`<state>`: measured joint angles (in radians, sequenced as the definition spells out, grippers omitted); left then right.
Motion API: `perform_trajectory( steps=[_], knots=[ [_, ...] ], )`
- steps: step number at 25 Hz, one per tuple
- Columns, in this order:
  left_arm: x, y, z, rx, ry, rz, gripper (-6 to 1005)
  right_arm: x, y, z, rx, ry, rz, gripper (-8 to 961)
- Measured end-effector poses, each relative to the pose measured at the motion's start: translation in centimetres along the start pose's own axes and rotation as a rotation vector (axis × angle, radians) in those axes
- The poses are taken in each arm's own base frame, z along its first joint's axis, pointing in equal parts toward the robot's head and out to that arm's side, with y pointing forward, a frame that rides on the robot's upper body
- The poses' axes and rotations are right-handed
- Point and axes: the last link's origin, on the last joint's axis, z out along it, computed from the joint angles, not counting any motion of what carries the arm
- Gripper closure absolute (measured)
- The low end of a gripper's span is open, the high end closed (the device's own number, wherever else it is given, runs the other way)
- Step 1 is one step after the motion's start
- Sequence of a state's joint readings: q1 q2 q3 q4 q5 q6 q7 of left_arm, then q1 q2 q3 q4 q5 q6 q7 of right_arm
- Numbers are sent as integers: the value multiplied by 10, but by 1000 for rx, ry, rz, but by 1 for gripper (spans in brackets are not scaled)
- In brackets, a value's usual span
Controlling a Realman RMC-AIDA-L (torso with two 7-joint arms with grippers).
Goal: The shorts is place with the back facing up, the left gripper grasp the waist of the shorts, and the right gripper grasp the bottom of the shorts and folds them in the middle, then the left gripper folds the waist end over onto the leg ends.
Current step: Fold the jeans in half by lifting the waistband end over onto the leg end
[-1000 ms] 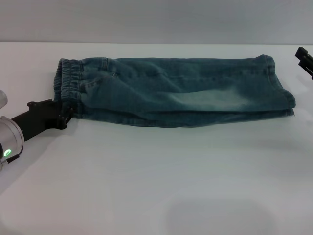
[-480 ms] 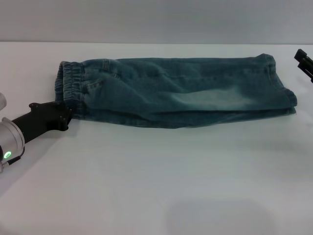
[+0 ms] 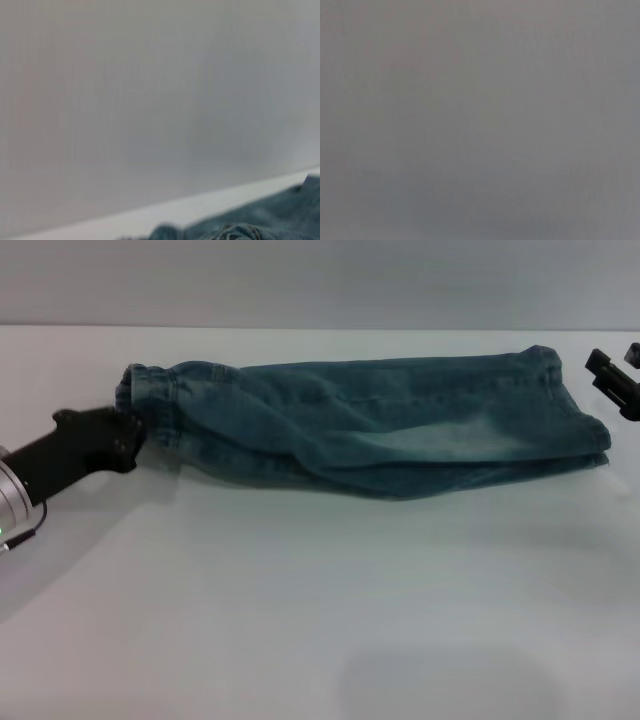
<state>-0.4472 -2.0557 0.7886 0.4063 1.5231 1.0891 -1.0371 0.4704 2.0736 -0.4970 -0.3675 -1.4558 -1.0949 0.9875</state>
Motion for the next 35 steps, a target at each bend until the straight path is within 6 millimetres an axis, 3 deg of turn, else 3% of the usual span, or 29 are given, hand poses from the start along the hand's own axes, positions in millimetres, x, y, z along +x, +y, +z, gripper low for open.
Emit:
perform_trajectory(
  steps=[9, 14, 28, 35],
  knots=[
    [43, 2, -11, -112, 156, 25, 961, 6, 20, 14, -90, 55, -33, 356],
    [56, 4, -12, -152, 188, 35, 962, 8, 31, 25, -135, 91, -52, 357],
    [75, 17, -14, -270, 244, 26, 962, 17, 61, 55, -233, 211, -129, 356],
    [80, 20, -14, -298, 257, 32, 962, 18, 87, 71, -333, 259, -153, 355]
  ],
)
